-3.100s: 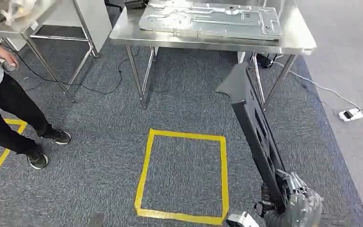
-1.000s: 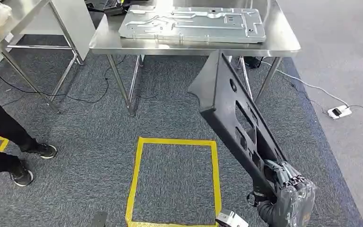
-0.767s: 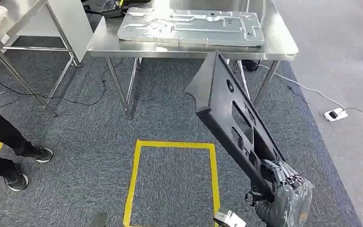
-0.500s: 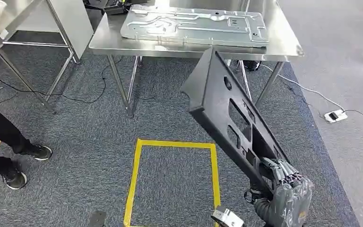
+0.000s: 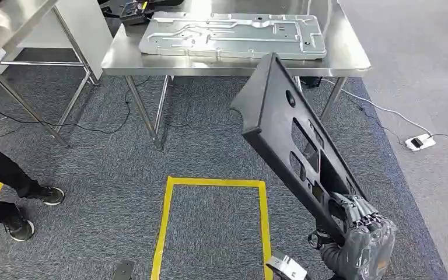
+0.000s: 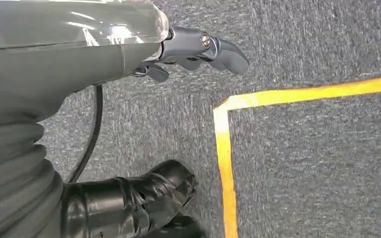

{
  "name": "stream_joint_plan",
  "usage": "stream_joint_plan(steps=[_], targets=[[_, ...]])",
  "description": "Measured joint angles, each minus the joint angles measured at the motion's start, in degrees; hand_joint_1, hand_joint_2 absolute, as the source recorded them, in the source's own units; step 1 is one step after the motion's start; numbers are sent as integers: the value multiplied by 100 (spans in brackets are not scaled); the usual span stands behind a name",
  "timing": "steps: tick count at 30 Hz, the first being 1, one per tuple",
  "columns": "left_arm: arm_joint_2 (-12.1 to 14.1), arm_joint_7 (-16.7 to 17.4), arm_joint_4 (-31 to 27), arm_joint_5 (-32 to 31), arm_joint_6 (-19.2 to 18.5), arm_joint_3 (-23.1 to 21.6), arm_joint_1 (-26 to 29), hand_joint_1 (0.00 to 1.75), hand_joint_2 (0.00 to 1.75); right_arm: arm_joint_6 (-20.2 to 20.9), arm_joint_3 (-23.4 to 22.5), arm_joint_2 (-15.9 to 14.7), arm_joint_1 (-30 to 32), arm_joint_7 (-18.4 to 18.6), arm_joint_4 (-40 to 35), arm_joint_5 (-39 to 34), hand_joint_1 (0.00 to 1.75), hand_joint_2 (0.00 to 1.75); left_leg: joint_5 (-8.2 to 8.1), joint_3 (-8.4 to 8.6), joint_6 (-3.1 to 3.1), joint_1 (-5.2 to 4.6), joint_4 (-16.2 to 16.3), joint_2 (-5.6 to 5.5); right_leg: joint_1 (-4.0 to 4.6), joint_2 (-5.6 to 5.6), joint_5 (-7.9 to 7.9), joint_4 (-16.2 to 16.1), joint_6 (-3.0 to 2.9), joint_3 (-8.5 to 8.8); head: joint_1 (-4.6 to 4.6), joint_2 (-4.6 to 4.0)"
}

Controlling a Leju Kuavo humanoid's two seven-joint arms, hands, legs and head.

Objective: Take the parts from the cabinet and place them on the table.

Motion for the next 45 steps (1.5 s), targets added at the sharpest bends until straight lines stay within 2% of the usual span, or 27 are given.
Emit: stream_joint_plan(steps=[1,2,4,5,6,9,10,11,12,14,15,16,18,20,21,24,29,31,32,33,34,35,36,38,40,43,45], targets=[[0,0,0,0,0,0,10,0,175,0,-9,0,1,0,0,0,175,175,61,-130,2,-1,138,0,12,13,-24,2,-1,22,0,2],[0,0,0,0,0,0,17,0,175,0,-22,0,2,-9,0,0,175,175,275,-102,19,-1,-35,0,22,30,-51,3,2,61,-2,2],[0,0,0,0,0,0,14,0,175,0,-42,0,2,-15,-7,0,175,175,910,271,89,-14,-979,-4,40,49,-123,6,21,172,-2,2],[4,0,0,0,0,0,14,0,175,0,-48,0,2,-20,-15,0,175,175,1138,456,147,-34,-1440,-7,43,50,-165,6,35,220,0,0],[20,0,0,0,0,0,13,0,175,0,-52,0,-2,-26,-15,0,175,175,1037,532,175,-72,-1557,-4,82,51,-206,25,77,196,4,2],[20,-2,0,-7,-2,-11,4,0,175,0,-83,0,0,-50,-17,0,175,175,1017,548,206,-95,-1602,-7,39,57,-231,-20,163,214,-2,2],[20,0,0,-6,-2,-13,2,0,175,0,-87,0,-2,-50,-37,0,175,175,1030,582,242,-43,-1679,-16,80,49,-256,-29,208,252,0,2],[22,-2,0,-11,-2,-15,9,0,175,0,-98,0,12,-50,-50,0,175,175,1049,646,263,-19,-1731,-8,52,17,-305,114,240,227,-4,2],[22,-2,0,-13,-2,-17,7,0,175,-2,-114,0,6,-55,-61,2,175,175,1028,695,299,-12,-1757,-5,65,12,-426,352,258,131,20,2],[22,0,0,-13,-4,-35,3,0,175,-2,-144,0,7,-55,-61,4,175,175,992,738,328,-15,-1753,-3,29,12,-804,1222,299,-363,20,2],[22,0,0,-15,-6,-39,8,0,175,-2,-153,0,22,-50,-59,6,175,175,962,759,327,-15,-1749,-4,8,12,-886,1587,321,-617,20,0],[22,0,0,-15,-7,-39,15,0,175,-2,-164,0,26,-48,-61,17,175,175,929,787,319,-14,-1744,-6,-15,11,-846,1748,335,-782,17,2],[22,0,0,-17,-7,-41,26,0,175,-2,-179,0,25,-46,-61,35,175,175,845,882,294,-6,-1730,-14,-58,7,-372,1307,357,-715,17,2],[20,0,0,-17,-9,-42,26,0,175,-2,-188,0,25,-39,-61,37,175,175,732,1024,243,6,-1714,-19,-84,-11,274,264,356,-320,20,2],[20,0,0,-15,-9,-44,24,0,175,0,-192,-2,19,-37,-50,37,175,175,696,1021,204,-17,-1732,-20,-52,-17,136,221,341,-263,29,0],[20,-4,0,-15,-9,-46,16,0,175,-2,-219,-2,28,-26,-81,50,175,175,674,1045,122,-15,-1778,-15,-3,3,99,145,244,-213,15,2],[20,-4,0,-15,-11,-46,15,0,175,-2,-223,-2,31,-24,-81,50,175,175,671,1051,117,-14,-1779,-12,-1,5,96,140,237,-214,13,2],[20,-4,0,-21,-11,-48,3,0,175,-2,-247,-2,32,-15,-91,50,175,175,635,1127,55,-33,-1795,-1,-44,17,93,77,175,-178,13,2],[20,-7,0,-24,-11,-50,6,0,175,-2,-251,-2,35,-13,-105,52,175,175,576,1093,41,-7,-1691,-5,-57,10,93,31,134,-115,21,2],[20,-7,0,-22,-11,-52,9,0,175,-2,-260,-2,21,-13,-111,52,175,175,-15,241,22,-11,-208,-9,-30,-12,4,18,23,-16,4,2],[20,-7,0,-22,-11,-52,24,0,175,-2,-264,-2,21,-13,-111,52,175,175,-21,15,21,-11,82,-8,-20,-3,-24,21,21,12,0,2],[20,-7,0,-22,-11,-52,37,0,175,-2,-264,-2,21,-11,-111,52,175,175,130,-66,28,-11,74,-8,-12,12,-56,25,20,51,4,2],[20,-7,0,-22,-11,-52,43,0,175,-2,-264,-2,21,-13,-111,52,175,175,447,-8,47,-12,-225,-8,-7,29,-102,30,28,109,2,2],[22,-7,0,-22,-11,-52,41,0,175,-2,-267,-2,20,-11,-111,52,175,175,1105,334,108,-17,-1192,-9,3,39,-197,34,53,246,4,0],[22,-2,0,-22,-13,-55,40,0,175,-2,-267,-2,8,-13,-111,52,175,175,1071,522,157,-61,-1581,-15,40,55,-275,60,126,253,2,0],[24,0,0,-22,-15,-59,35,0,175,-2,-269,-2,13,-13,-111,52,175,175,1037,508,212,-79,-1580,-20,24,43,-284,-23,198,276,4,2],[22,-4,0,-22,-15,-61,33,0,175,-2,-277,-2,13,-7,-138,52,175,175,1050,638,278,-17,-1709,-23,13,23,-373,93,272,319,13,0]])
